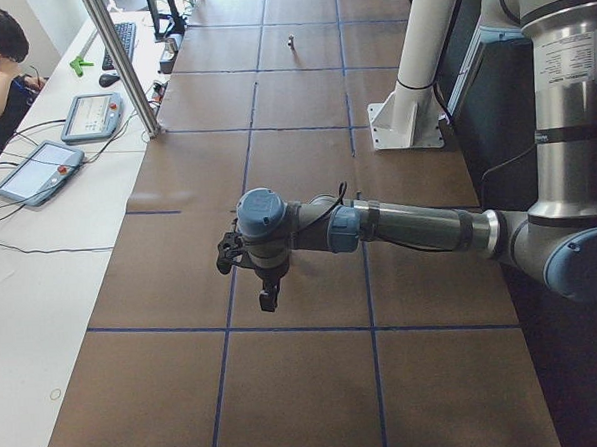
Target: Assemble PPR valve and pipe with both arms
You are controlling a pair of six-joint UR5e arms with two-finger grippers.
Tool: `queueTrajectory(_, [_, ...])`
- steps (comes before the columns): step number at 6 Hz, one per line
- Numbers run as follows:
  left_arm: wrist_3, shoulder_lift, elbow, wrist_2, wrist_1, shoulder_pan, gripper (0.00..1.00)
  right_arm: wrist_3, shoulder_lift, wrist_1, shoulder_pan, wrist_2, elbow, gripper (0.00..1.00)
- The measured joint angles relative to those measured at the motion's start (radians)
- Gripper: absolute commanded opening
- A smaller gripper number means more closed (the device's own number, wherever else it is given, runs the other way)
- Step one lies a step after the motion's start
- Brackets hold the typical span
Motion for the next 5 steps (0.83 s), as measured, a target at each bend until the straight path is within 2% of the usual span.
queueTrajectory(2, [-0.250,-0.004,-0.015,0.017,-0.145,0.140,1.00,0.000,0.000,0.000,0.000,0.000,-0.001,1.00])
queueTrajectory(4, [-0.565,-0.006,-0.015,0.157,-0.312,0.335,1.00,0.000,0.000,0.000,0.000,0.001,-0.001,1.00])
queueTrajectory(5, [-0.676,-0.016,-0.009,0.206,-0.348,0.417,1.00,0.000,0.000,0.000,0.000,0.001,-0.002,1.00])
